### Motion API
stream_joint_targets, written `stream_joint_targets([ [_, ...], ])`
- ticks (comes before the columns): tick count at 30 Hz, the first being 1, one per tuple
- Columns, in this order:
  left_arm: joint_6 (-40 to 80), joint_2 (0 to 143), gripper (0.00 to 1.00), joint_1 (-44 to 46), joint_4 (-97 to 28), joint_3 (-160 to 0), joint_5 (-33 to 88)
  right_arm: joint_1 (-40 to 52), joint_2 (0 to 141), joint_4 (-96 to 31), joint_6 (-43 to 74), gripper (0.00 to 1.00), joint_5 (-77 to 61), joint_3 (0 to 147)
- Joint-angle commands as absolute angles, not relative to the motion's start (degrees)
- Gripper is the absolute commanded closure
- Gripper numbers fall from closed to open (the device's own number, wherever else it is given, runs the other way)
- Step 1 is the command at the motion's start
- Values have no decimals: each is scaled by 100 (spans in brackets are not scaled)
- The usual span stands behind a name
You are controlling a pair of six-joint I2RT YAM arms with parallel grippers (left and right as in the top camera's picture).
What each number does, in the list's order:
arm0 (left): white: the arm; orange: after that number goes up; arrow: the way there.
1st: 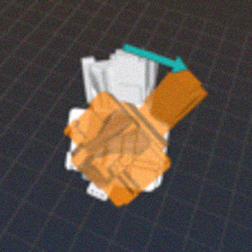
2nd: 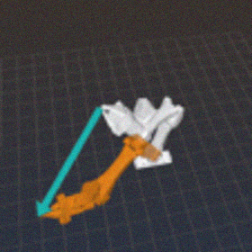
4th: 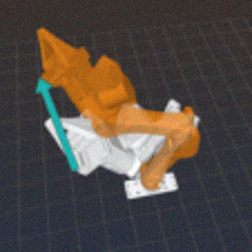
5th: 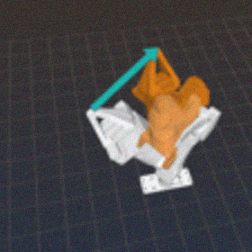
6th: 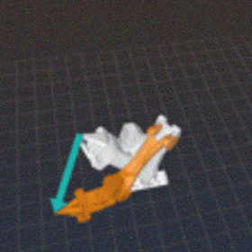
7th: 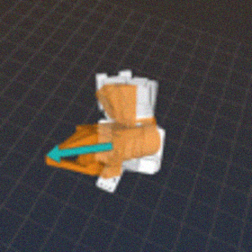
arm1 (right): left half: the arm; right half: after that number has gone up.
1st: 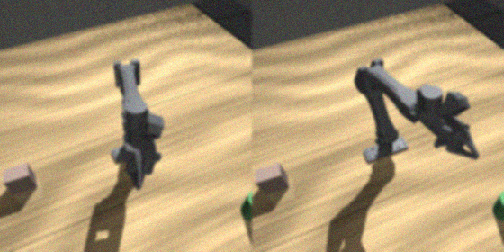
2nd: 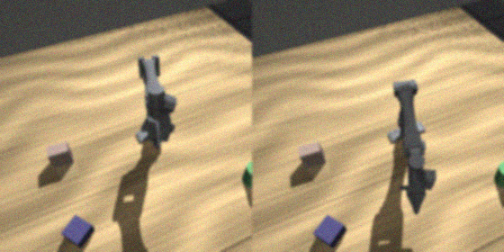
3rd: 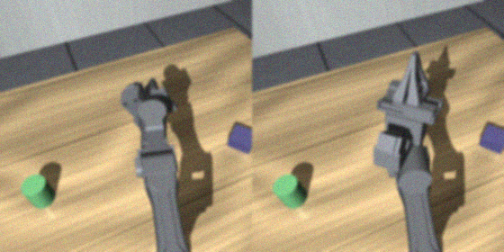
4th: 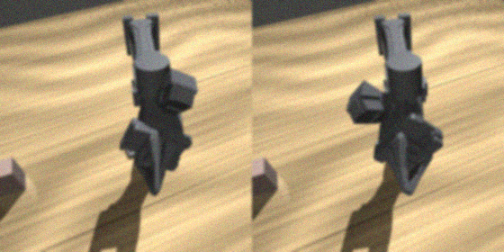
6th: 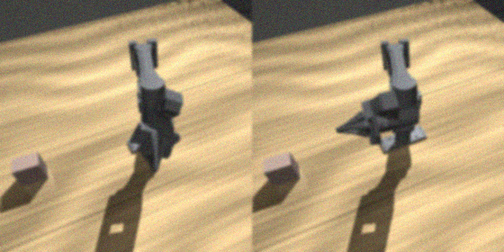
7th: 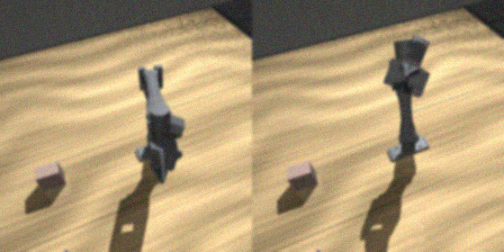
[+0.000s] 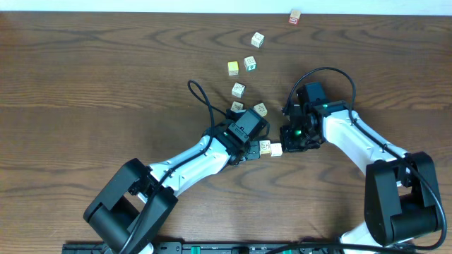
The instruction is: Lift 3 blocks
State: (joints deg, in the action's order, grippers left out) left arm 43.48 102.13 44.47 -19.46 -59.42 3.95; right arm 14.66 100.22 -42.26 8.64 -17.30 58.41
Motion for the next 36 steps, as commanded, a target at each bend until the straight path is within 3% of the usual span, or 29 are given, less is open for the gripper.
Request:
stream_joint_targets([
  [1, 4182, 10269, 88, 4466, -1964, -5892, 89, 1525, 10044, -4176, 915, 99, -1210, 5806],
  [11, 4056, 10265, 86, 4265, -2270, -5892, -440, 1468, 10044, -3846, 913, 97, -720, 5806],
  [19, 4032, 10027, 89, 3240, -2355, -5892, -602, 1470, 10044, -3256, 899, 92, -1319, 5806],
  [25, 3708, 9640, 89, 2578, -2550, -5892, -434, 1640, 10044, -2641, 1205, 93, -1734, 5806],
  [26, 3592, 9583, 89, 2528, -2613, -5892, -434, 1752, 10044, -2539, 1288, 97, -1747, 5806],
  [36, 3555, 9546, 89, 2504, -2788, -5892, -436, 2401, 10044, -2436, 1634, 99, -1385, 5806],
])
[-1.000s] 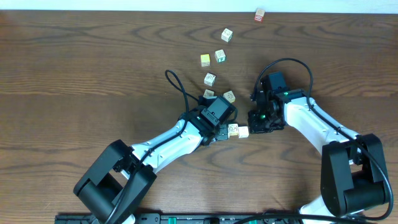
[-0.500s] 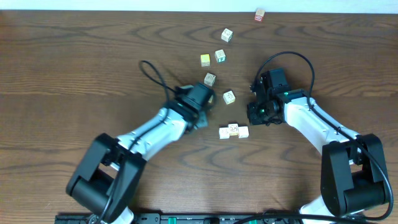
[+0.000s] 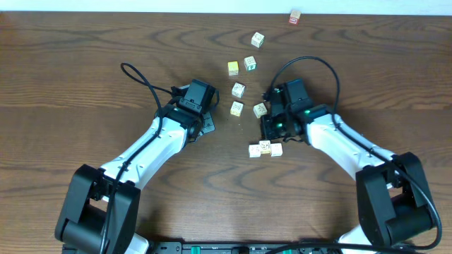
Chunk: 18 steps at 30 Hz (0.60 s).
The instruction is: Lift 3 blocks
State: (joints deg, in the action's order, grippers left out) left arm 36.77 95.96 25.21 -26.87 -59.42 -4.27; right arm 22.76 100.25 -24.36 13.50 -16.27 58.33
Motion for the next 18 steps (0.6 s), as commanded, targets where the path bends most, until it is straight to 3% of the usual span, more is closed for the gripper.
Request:
stream_joint_targets([
  [1, 3555, 9546, 89, 2504, -2829, -5892, -438, 2414, 10044, -2451, 1680, 99, -1328, 5806],
  [18, 3535, 9546, 89, 2504, -3068, -5892, -519, 2416, 10044, -3092, 1715, 99, -1332, 5806],
])
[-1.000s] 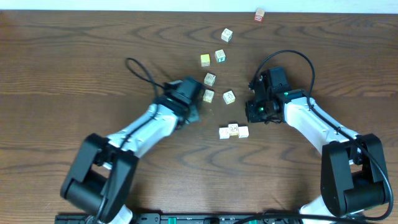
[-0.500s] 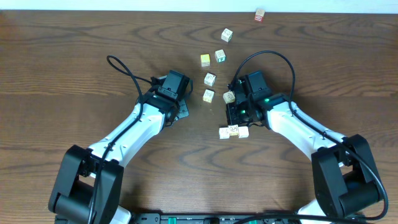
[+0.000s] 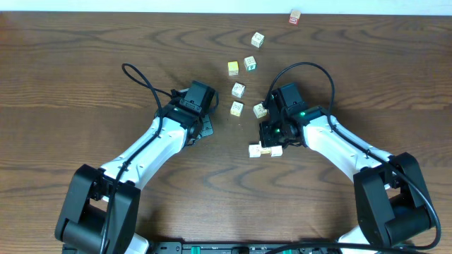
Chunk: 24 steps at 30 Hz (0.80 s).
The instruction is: Lift 3 blocks
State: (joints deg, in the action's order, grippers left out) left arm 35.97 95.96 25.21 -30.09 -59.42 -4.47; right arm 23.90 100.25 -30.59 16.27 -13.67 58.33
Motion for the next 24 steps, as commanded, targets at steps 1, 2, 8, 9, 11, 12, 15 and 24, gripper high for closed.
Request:
stream_joint_targets([
  [1, 3535, 9546, 89, 2504, -3083, -5892, -519, 2416, 10044, -3109, 1715, 99, -1334, 5806],
  [2, 3535, 9546, 89, 2504, -3094, -5892, -519, 2416, 10044, -3135, 1715, 99, -1334, 5806],
  [8, 3535, 9546, 89, 2504, -3103, -5892, -519, 2416, 10044, -3306, 1715, 99, -1332, 5806],
  [9, 3535, 9546, 89, 2504, -3103, -5892, -519, 2416, 10044, -3306, 1715, 99, -1332, 5806],
  [11, 3535, 9546, 89, 2504, -3103, -5892, -519, 2414, 10044, -3284, 1715, 99, -1306, 5806],
  [12, 3535, 9546, 89, 2504, -3105, -5892, -519, 2408, 10044, -3256, 1715, 99, -1253, 5806],
  [15, 3535, 9546, 89, 2504, -3107, -5892, -517, 2394, 10044, -3057, 1712, 99, -1083, 5806],
  [24, 2989, 9546, 93, 2519, -3205, -5892, 180, 1675, 10044, -3258, 1715, 99, -834, 5861],
])
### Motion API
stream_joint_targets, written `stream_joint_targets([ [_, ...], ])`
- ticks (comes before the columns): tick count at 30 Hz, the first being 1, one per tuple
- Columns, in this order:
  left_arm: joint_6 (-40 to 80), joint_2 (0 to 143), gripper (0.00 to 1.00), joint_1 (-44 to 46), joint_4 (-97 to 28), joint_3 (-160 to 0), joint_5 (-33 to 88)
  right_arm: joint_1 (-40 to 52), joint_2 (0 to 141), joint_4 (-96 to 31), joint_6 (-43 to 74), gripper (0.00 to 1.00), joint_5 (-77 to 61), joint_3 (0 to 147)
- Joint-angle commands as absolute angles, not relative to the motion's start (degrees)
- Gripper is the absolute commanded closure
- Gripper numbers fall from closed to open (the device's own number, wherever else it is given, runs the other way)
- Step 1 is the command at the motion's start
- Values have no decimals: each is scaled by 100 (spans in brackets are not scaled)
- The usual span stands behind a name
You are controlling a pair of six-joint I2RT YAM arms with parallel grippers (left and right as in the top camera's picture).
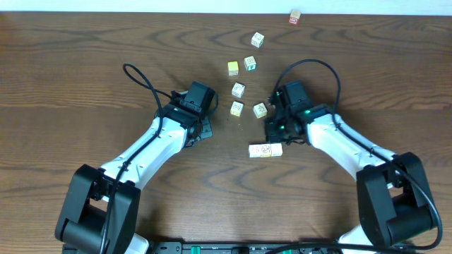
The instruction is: Lift 3 blocks
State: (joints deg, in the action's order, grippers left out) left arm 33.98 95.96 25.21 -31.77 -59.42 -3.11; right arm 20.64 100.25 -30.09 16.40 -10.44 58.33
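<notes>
Three pale cubes lie side by side as one short row [265,149] on the brown table. My right gripper [272,132] hovers just behind the row's right end, apart from it; its finger gap is hidden under the wrist. My left gripper [203,128] rests well to the left of the row with its fingers spread and nothing between them.
Loose cubes lie behind the grippers: one [260,109] just left of the right wrist, one [237,108], one [239,89], a yellow one [233,68], one [250,63] and one [258,39]. A red cube [295,17] sits at the far edge.
My right gripper was down over the right end of the row; it now sits a little farther back, off the cubes. The row lies straighter and slightly lower in view. The left arm is unchanged.
First both grippers stood at the three cubes, the left at their left end, the right just beside their right end. Then the left arm was back at the left and the cubes lay loosely. The right gripper was over them, and now the row is straight.
</notes>
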Motion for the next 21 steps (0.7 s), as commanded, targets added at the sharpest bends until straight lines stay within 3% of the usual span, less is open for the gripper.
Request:
stream_joint_targets([
  [1, 2921, 9546, 92, 2541, -3208, -5892, 314, 1568, 10044, -3402, 1715, 99, -766, 5861],
  [8, 2871, 9548, 92, 2919, -3205, -5892, 370, 1031, 10044, -4355, 1645, 99, -698, 5859],
  [14, 2912, 9588, 93, 3557, -2834, -5892, 366, 1170, 10044, -4609, 1431, 99, -974, 5837],
  [21, 3221, 10040, 93, 3610, -2532, -5892, 429, 1286, 10044, -4589, 1428, 99, -969, 5835],
])
